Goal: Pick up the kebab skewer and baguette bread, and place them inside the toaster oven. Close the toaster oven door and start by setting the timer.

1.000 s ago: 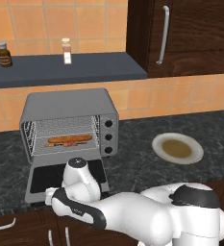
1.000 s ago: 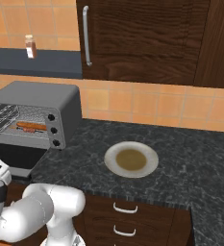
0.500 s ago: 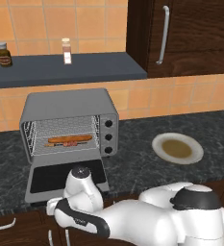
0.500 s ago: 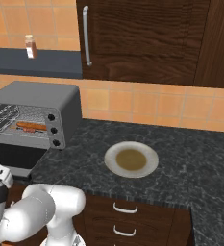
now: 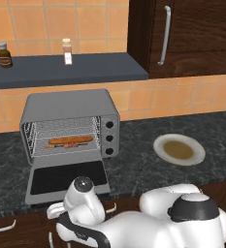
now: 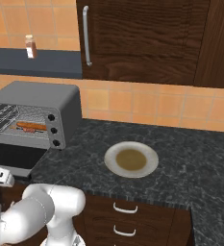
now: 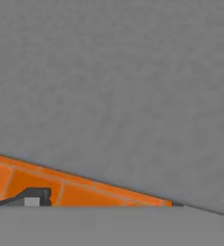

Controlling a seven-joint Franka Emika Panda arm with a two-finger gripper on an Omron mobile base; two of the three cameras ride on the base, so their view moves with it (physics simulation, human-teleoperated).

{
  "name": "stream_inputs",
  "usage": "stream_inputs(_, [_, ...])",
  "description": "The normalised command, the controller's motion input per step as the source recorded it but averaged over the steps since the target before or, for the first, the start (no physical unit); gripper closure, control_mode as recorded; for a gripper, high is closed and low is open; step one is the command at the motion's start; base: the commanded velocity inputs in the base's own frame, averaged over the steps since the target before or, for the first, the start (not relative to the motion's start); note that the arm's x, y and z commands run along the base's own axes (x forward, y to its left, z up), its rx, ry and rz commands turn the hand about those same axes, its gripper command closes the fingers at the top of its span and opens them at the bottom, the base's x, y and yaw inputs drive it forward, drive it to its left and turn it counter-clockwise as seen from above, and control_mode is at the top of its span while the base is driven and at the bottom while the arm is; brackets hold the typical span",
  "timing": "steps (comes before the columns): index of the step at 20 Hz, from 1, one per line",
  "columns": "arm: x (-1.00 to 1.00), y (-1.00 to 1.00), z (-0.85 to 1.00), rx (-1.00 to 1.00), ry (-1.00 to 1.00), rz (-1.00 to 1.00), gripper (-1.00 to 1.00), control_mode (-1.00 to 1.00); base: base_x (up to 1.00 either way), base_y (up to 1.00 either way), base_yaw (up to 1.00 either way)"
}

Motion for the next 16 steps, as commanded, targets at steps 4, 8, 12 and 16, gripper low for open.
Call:
stream_inputs(4, [0.38, -0.02, 0.26, 0.0, -0.2, 0.05, -1.0, -1.0, 0.0, 0.0, 0.0])
stream_inputs(8, [0.64, -0.16, 0.66, 0.02, -0.08, 0.0, -1.0, -1.0, 0.0, 0.0, 0.0])
stream_inputs(12, [0.72, -0.22, 0.87, 0.07, 0.0, 0.0, -1.0, -1.0, 0.0, 0.0, 0.0])
stream_inputs(16, [0.95, -0.3, 0.61, 0.07, -0.02, 0.0, -1.0, -1.0, 0.0, 0.0, 0.0])
